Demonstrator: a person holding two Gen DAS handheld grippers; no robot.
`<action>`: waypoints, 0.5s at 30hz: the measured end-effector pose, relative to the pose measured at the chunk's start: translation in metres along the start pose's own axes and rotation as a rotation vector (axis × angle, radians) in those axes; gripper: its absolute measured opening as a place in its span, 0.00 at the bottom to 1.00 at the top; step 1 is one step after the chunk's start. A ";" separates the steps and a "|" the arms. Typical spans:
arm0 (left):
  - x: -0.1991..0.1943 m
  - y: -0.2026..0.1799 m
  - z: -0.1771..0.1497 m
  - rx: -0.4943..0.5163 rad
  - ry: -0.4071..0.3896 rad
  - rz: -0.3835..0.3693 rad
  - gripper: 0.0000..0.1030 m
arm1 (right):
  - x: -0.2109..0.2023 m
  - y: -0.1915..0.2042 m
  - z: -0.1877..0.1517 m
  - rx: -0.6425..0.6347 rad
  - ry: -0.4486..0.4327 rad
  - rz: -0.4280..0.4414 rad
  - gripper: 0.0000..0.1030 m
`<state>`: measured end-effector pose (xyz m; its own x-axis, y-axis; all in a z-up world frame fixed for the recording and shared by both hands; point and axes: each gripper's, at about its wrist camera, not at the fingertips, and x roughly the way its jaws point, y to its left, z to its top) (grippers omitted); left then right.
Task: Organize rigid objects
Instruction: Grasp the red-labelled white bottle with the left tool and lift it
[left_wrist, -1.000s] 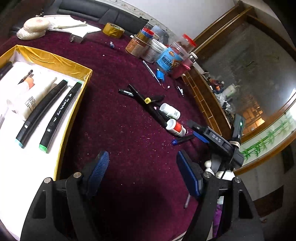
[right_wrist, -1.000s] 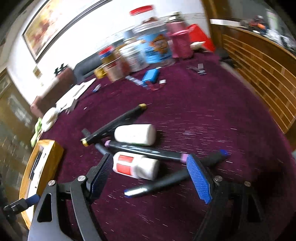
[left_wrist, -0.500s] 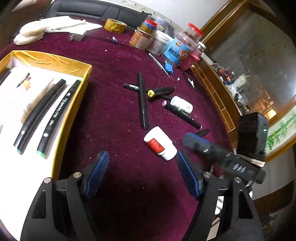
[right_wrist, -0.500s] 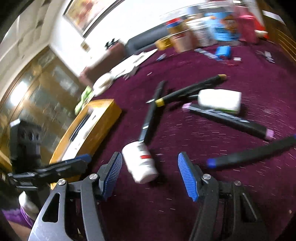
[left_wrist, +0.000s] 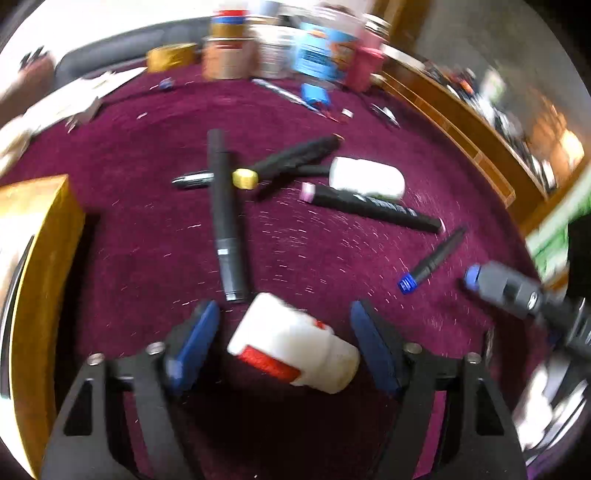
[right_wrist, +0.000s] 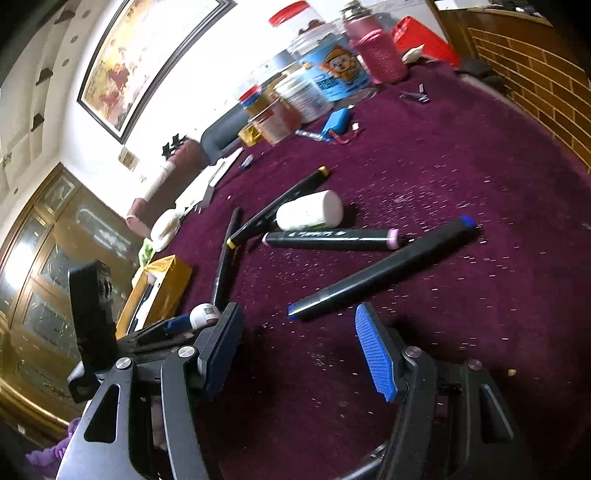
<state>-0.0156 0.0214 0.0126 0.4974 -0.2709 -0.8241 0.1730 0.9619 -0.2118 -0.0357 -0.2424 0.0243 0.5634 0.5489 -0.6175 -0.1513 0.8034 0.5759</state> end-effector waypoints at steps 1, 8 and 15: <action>0.002 -0.005 0.000 0.035 0.001 0.004 0.49 | -0.004 -0.002 -0.001 0.002 -0.010 -0.010 0.57; -0.016 -0.002 -0.012 0.079 0.000 -0.065 0.44 | -0.008 -0.010 -0.001 0.036 -0.020 -0.020 0.57; -0.008 -0.013 -0.021 0.100 -0.019 -0.050 0.56 | 0.002 0.014 -0.007 -0.007 0.004 -0.022 0.57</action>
<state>-0.0392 0.0121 0.0110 0.5020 -0.3198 -0.8036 0.2817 0.9389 -0.1976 -0.0422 -0.2286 0.0278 0.5637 0.5316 -0.6322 -0.1446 0.8171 0.5581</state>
